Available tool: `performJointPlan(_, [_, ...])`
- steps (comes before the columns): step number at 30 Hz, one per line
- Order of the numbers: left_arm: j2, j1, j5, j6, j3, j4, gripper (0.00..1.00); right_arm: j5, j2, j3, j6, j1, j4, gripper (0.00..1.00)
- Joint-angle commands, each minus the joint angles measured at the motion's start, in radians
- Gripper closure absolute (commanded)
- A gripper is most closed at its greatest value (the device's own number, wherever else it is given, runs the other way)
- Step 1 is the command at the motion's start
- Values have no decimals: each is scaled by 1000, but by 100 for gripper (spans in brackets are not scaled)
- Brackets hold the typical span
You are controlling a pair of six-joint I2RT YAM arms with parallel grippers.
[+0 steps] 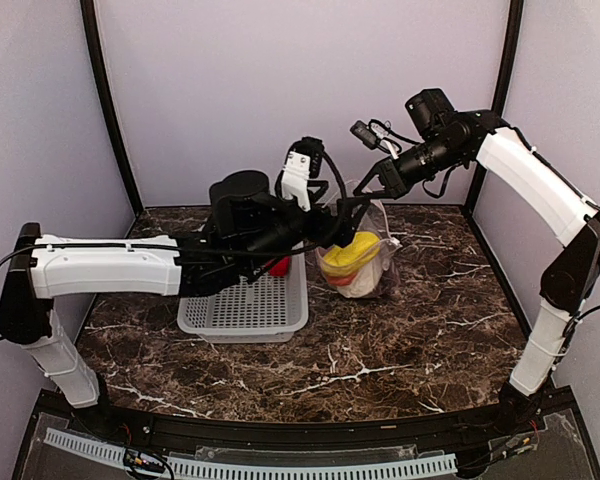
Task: Place the food in the zip-top bag and seal the zipper
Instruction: Place the fake fruit in the zipper food storage bag, then adjust the zipper food storage bag at the center of the board.
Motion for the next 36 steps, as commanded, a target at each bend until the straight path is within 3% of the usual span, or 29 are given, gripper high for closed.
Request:
performJointPlan(1, [-129, -10, -107, -375, -16, -247, 12, -11, -20, 6, 5, 8, 35, 100])
performJointPlan(4, [-159, -11, -91, -593, -113, -260, 23, -9, -5, 20, 5, 9, 36, 100])
performJointPlan(6, [-149, -10, -84, -649, -132, -271, 26, -1, 6, 27, 4, 9, 36, 100])
performJointPlan(10, [-101, -10, -92, -671, -84, -346, 32, 3, 21, 31, 4, 11, 33, 100])
performJointPlan(15, [-69, 27, -86, -743, -113, -291, 42, 20, 13, 19, 0, 21, 35, 100])
performJointPlan(18, [-47, 56, -43, -790, -106, -300, 56, 22, 7, 6, -1, 25, 40, 100])
performJointPlan(23, [-25, 68, -25, -772, -79, -308, 83, 43, 4, -5, -6, 27, 43, 100])
performJointPlan(27, [5, 76, 1, -694, 32, -340, 98, 165, 13, 50, -1, 14, 25, 100])
performJointPlan(30, [65, 85, 42, -588, 246, -388, 99, 332, 37, 209, -8, -37, -3, 100])
performJointPlan(32, [106, 83, 80, -498, 354, -393, 99, 501, -4, 211, -65, -48, 78, 100])
performJointPlan(36, [154, 107, 46, -501, 383, -397, 99, 579, -24, 143, -138, -47, 91, 100])
